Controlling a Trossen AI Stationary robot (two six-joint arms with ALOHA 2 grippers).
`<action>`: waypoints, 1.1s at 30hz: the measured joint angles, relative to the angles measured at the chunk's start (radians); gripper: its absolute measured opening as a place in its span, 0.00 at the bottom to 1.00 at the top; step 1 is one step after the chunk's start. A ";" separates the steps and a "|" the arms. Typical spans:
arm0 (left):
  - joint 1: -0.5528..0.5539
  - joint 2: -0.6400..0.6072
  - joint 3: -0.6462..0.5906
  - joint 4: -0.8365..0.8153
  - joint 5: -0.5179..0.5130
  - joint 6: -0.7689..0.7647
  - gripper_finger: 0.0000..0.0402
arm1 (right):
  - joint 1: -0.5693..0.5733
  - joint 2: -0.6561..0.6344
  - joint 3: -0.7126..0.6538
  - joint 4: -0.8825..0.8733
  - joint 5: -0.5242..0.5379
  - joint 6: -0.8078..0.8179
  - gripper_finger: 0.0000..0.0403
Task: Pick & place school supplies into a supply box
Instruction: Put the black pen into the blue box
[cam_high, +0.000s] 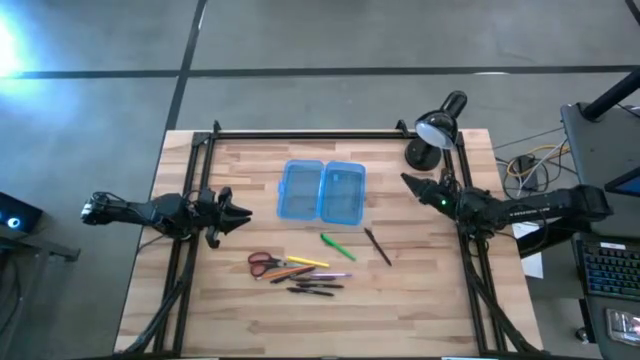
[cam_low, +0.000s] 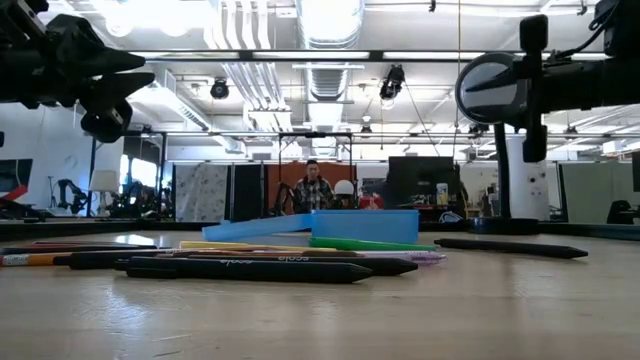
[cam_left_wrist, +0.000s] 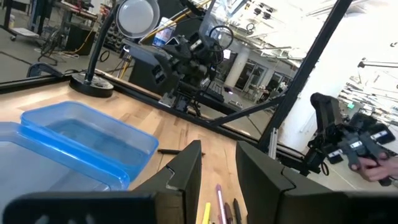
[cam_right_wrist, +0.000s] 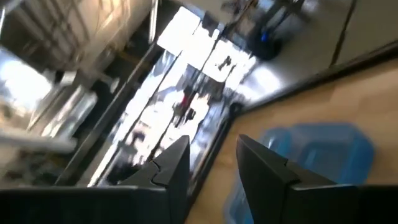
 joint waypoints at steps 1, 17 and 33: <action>0.000 0.000 0.000 0.000 0.000 -0.006 0.21 | 0.001 0.011 0.001 -0.009 -0.044 0.028 0.30; 0.002 0.000 0.000 0.161 -0.249 -0.138 0.21 | 0.011 0.459 0.661 -1.431 -0.480 -0.049 0.32; 0.002 0.000 0.001 0.159 -0.248 -0.498 0.21 | 0.131 0.912 0.795 -1.233 -0.505 -0.004 0.68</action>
